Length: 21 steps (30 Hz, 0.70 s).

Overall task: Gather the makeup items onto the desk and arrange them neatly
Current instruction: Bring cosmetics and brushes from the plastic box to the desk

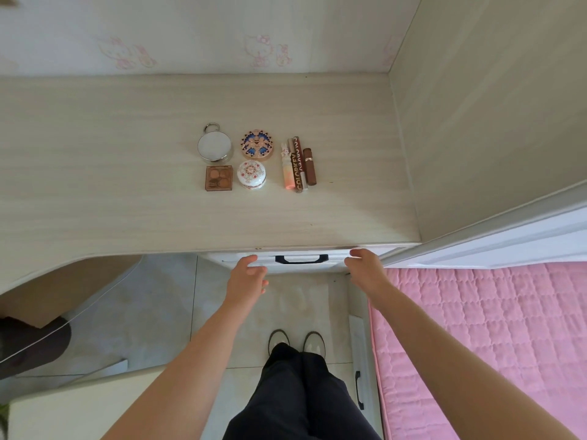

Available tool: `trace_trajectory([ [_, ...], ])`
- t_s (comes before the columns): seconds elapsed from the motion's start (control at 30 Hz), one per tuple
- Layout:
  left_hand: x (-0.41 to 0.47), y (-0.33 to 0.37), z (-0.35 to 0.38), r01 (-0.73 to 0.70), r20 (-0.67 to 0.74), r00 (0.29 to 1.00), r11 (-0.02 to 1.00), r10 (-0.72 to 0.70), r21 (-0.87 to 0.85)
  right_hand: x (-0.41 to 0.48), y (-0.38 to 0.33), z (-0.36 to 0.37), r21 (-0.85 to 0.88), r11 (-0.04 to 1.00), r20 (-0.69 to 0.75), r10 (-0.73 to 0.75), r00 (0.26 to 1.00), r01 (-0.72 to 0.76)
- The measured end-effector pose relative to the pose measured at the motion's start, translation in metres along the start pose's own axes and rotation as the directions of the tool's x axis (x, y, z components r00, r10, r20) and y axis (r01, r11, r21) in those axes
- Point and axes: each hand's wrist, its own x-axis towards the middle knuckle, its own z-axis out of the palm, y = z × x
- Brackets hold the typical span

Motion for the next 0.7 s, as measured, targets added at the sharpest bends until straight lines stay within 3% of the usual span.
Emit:
trace_trajectory([
  [0.13, -0.027, 0.003, 0.004, -0.178, 0.015, 0.984, 0.949, 0.18, 0.259, -0.029, 0.004, -0.003, -0.254, 0.945, 0.003, -0.213, 0.977, 0.207],
  [0.37, -0.078, -0.002, 0.017, -0.443, 0.118, 0.881, 0.711, 0.458, 0.545, -0.086, 0.026, -0.01, -0.494, 0.76, 0.05, -0.461, 0.886, 0.423],
  [0.57, -0.109, -0.009, 0.023, -0.62, 0.31, 0.679, 0.292, 0.666, 0.728, -0.123, 0.064, -0.009, -0.654, 0.559, -0.056, -0.708, 0.704, 0.51],
  [0.7, -0.117, -0.019, 0.017, -0.709, 0.461, 0.49, 0.03, 0.74, 0.705, -0.15, 0.088, 0.013, -0.695, 0.574, -0.148, -0.704, 0.695, 0.434],
])
